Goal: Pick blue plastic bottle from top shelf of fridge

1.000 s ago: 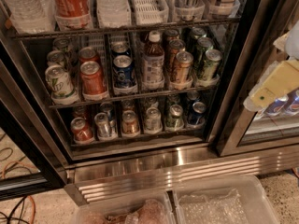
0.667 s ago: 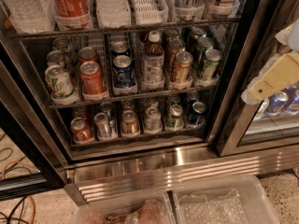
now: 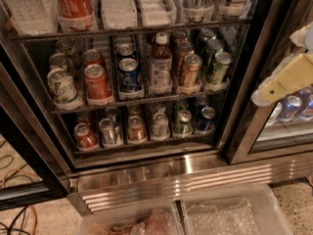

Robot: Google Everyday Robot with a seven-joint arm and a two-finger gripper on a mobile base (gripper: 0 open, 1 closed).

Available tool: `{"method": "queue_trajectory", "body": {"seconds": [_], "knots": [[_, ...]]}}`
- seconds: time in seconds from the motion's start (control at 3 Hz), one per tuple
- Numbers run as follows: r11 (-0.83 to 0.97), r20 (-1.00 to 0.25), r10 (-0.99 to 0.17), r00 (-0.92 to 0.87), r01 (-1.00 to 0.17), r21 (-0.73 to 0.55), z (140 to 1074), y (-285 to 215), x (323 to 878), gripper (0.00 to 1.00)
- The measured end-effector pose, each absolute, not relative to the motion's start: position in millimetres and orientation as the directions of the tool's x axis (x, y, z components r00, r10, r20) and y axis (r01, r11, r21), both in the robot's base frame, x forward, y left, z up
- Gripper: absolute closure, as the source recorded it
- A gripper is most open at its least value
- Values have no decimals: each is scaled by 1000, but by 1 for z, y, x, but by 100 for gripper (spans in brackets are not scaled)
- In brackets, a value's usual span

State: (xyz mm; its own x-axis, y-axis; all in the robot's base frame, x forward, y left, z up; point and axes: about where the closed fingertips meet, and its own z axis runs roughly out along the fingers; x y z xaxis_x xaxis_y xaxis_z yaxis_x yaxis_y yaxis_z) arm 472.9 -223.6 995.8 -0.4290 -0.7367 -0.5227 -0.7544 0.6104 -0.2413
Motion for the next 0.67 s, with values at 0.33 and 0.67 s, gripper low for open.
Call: {"method": "queue_trajectory", "body": {"seconds": [0.33,0.67], "knots": [[668,-594,-674,-440,-706,-235,1004,-223,480,0],[728,-665,-610,-432,-637,-254,1022,-221,491,0]]}}
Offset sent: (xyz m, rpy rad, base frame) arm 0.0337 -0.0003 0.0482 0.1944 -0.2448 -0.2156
